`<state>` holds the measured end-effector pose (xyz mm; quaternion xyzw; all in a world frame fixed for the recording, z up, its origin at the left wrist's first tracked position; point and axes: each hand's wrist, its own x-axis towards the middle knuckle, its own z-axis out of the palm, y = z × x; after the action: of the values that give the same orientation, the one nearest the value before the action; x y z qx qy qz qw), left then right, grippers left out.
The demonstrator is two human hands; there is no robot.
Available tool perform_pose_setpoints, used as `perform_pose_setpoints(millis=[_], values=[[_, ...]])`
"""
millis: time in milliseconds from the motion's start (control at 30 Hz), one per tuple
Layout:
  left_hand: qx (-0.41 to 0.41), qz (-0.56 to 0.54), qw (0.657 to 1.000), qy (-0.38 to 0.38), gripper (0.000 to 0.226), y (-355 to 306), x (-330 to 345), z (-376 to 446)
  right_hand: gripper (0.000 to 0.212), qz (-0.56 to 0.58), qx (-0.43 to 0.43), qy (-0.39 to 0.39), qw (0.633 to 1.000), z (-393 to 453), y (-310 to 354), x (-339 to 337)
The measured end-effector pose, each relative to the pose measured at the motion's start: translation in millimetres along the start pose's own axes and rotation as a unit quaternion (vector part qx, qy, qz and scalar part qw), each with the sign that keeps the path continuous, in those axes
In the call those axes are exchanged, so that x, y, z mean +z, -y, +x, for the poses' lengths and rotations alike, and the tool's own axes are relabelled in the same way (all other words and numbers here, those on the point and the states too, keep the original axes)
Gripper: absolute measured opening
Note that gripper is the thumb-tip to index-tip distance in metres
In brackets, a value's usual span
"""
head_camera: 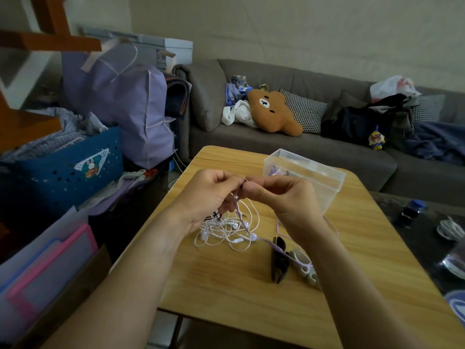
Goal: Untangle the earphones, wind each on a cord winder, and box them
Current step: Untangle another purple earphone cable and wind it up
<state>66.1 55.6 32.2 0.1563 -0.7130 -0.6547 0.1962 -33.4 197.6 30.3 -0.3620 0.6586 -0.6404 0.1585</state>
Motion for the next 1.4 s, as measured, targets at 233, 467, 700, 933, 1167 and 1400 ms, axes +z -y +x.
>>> perform_pose_setpoints(millis=[233, 467, 700, 933, 1167, 1400], values=[[0.021, 0.019, 1.000, 0.014, 0.026, -2.2, -0.8, -2.5, 0.004, -0.033, 0.019, -0.066, 0.997, 2.0, -0.9, -0.4], [0.094, 0.096, 0.991, -0.001, 0.015, 2.5, 2.7, -0.1, 0.015, 0.017, 0.030, -0.130, 0.991, 4.9, -2.0, -4.4], [0.114, 0.136, 0.984, 0.003, 0.010, 4.3, 5.0, 1.9, 0.020, 0.099, 0.075, -0.153, 0.980, 7.8, -6.6, -2.5], [0.048, 0.022, 0.999, 0.004, 0.009, 4.1, 9.5, -0.3, 0.010, 0.161, 0.131, -0.066, 0.976, 8.5, -8.5, -7.9], [0.048, -0.071, 0.994, 0.065, 0.014, 2.1, 12.9, -2.4, 0.013, 0.197, 0.145, -0.017, 0.969, 9.8, -6.1, -13.0], [0.020, -0.174, 0.978, 0.110, 0.009, 3.8, 12.3, -1.3, 0.023, 0.124, 0.046, 0.047, 0.990, 8.8, -1.6, -19.7]])
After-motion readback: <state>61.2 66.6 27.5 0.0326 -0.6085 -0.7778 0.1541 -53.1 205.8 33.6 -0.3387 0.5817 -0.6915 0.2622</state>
